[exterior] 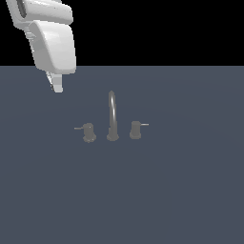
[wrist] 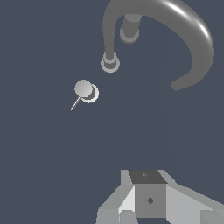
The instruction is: Turn on the faucet by rotating a designated handle.
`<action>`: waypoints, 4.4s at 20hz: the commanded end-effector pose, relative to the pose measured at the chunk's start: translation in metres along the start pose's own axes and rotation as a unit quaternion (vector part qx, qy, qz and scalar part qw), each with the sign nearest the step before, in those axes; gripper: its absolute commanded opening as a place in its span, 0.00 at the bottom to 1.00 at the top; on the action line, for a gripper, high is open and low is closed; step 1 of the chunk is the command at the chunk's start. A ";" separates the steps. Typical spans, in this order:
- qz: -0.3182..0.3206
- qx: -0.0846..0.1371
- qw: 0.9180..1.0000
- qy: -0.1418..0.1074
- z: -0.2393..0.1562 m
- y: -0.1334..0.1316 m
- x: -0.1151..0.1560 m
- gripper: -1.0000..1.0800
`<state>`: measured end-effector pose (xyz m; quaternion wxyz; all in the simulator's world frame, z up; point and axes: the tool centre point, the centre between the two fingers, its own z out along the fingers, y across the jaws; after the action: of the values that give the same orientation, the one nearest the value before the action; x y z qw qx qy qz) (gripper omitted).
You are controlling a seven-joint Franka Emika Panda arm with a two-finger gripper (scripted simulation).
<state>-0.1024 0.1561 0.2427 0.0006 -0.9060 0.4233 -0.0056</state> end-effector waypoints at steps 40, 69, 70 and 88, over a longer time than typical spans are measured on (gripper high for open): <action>0.291 -0.004 0.957 -0.003 0.181 -0.129 0.092 0.00; 0.293 -0.003 0.956 -0.003 0.181 -0.086 0.052 0.00; 0.293 -0.003 0.956 -0.003 0.181 -0.083 0.051 0.00; 0.281 0.000 0.960 -0.008 0.181 -0.053 0.058 0.00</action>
<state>-0.0258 0.1594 0.0623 0.0071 -0.7553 0.6554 0.0039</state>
